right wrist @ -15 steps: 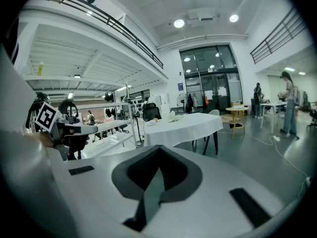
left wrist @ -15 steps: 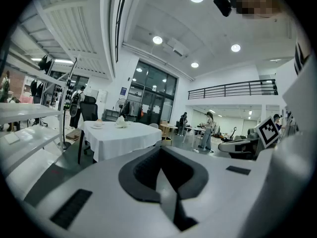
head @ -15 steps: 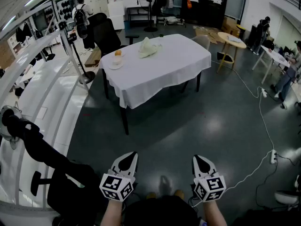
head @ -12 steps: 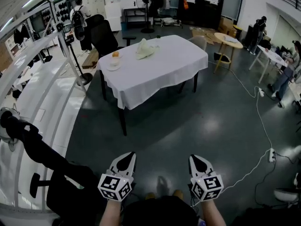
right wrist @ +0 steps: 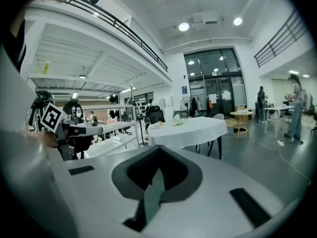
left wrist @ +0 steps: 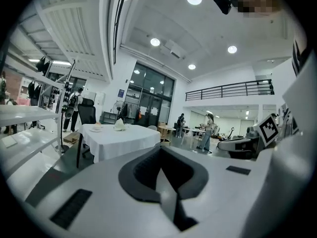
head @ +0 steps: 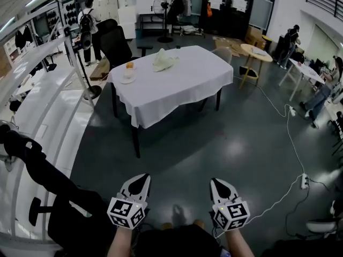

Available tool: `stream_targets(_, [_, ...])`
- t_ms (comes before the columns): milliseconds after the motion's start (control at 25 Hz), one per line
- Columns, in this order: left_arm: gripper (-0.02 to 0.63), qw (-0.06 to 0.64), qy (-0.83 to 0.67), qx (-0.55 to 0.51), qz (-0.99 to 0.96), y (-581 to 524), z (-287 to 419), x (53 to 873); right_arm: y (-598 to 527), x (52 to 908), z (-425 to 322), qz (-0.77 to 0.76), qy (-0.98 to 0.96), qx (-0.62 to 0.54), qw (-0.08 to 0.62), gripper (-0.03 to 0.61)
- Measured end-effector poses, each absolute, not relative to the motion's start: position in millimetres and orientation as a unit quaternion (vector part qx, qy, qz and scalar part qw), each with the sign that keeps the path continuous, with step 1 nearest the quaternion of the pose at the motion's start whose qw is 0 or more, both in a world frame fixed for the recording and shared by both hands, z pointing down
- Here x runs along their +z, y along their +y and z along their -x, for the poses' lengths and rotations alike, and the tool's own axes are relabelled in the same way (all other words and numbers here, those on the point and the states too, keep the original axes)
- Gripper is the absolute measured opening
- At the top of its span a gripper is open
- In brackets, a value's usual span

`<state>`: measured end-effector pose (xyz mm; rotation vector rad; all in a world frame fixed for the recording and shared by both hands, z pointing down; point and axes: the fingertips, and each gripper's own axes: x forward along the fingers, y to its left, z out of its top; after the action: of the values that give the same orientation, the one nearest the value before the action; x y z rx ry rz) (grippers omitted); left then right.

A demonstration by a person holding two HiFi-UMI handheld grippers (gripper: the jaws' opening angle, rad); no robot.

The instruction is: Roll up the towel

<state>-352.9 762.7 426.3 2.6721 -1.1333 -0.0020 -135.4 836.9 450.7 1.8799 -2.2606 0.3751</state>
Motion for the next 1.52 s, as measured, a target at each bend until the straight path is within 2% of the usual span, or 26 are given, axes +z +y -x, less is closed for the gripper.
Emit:
stream_targets(120, [0.034,0.135,-0.369,-0.015,-0.92,764,354,426,836,453,135,-0.641,-0.752,0.131,0.08,0.004])
stream_targets(160, [0.144,0.141,-0.361,-0.016,-0.922,765,353,428,836,455,137,-0.64,-0.753,0.135,0.074,0.072])
stream_targets(200, [0.278,0.144,-0.355,-0.015,-0.923,766,354,431,836,457,139,-0.638,-0.754,0.139,0.069,0.201])
stream_targets(240, [0.322,0.145,-0.356,-0.013,-0.923,766,356,434,836,458,141,-0.637,-0.755,0.141,0.066,0.271])
stream_targets(360, [0.323,0.144,-0.368,-0.006,-0.918,765,365,441,835,460,144,-0.636,-0.756,0.137,0.073,0.299])
stream_targets(720, [0.321,0.155,-0.38,0.002,-0.912,745,369,451,814,467,140,-0.629,-0.761,0.139,0.081,0.279])
stream_targets(880, [0.321,0.162,-0.379,-0.006,-0.911,715,354,450,783,473,128,-0.625,-0.764,0.137,0.081,0.262])
stream_targets(1520, [0.321,0.145,-0.416,-0.026,-0.897,550,270,427,601,455,37,-0.595,-0.79,0.119,0.086,0.262])
